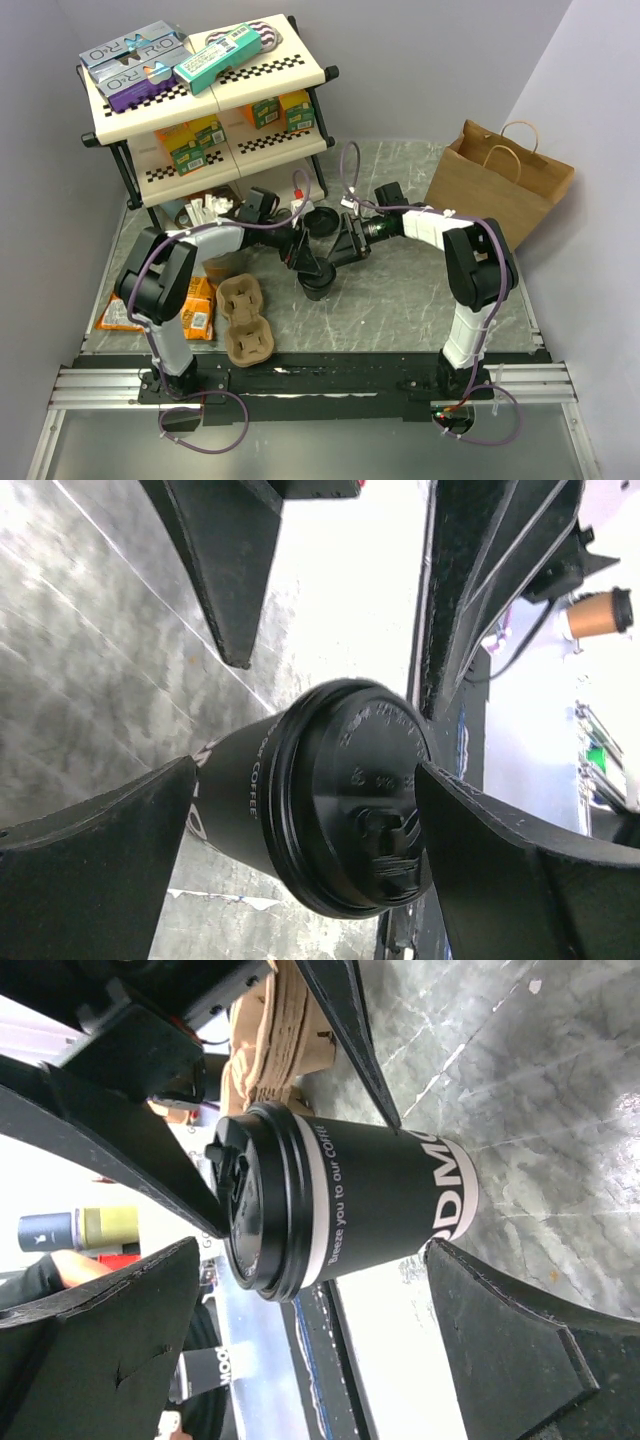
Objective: Pack the takeout coffee
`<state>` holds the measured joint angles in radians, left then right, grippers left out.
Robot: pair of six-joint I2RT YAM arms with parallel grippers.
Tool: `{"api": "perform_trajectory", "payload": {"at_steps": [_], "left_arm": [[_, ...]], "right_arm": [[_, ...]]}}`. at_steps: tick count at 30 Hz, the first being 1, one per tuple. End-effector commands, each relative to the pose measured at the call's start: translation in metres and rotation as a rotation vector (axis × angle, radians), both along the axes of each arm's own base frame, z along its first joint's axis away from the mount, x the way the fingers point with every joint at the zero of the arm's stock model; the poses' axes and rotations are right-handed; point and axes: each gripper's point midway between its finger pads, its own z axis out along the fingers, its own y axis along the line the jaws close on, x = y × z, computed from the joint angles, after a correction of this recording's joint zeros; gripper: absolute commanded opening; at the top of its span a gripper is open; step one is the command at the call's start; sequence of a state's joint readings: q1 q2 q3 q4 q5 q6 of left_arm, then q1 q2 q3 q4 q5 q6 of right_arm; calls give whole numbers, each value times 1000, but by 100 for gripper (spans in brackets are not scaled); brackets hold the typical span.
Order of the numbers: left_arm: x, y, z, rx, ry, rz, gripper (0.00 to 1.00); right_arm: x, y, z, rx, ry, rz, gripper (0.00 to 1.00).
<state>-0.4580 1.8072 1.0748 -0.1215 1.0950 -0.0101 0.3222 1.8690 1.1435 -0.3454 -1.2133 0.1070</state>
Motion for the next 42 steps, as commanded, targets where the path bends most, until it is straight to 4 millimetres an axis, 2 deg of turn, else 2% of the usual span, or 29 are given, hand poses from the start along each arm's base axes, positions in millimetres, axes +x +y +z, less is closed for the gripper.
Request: {"api": "perform_trajectory", "payload": {"at_steps": [1,3,6,9,11,13,27,34,42], "left_arm": [[16,-6,58,-55,-121,44,97],[14,-5,68,-59,-123,54,98],[11,-1,73,-52,-120,73,98],[11,9,65,-20,-80,150,97],[23,14,69,-47,-47,247,97],[22,19,63,-57,30,299,96],[32,17,26,-49,175,377,94],[35,16,9,-24,208,374,92],[29,16,-4,-28,225,358,92]], "right_arm": [[5,-2,39,76,-107,11,100],[1,-2,45,85,-123,15,100],[-4,-3,44,79,-125,25,100],[-12,-4,34,37,-99,41,100],[-18,-3,28,10,-72,47,100],[-22,-2,23,-5,-49,51,100],[-42,13,2,-50,27,107,99],[-40,14,-11,-77,59,115,96],[-43,15,-20,-81,79,121,95]]}}
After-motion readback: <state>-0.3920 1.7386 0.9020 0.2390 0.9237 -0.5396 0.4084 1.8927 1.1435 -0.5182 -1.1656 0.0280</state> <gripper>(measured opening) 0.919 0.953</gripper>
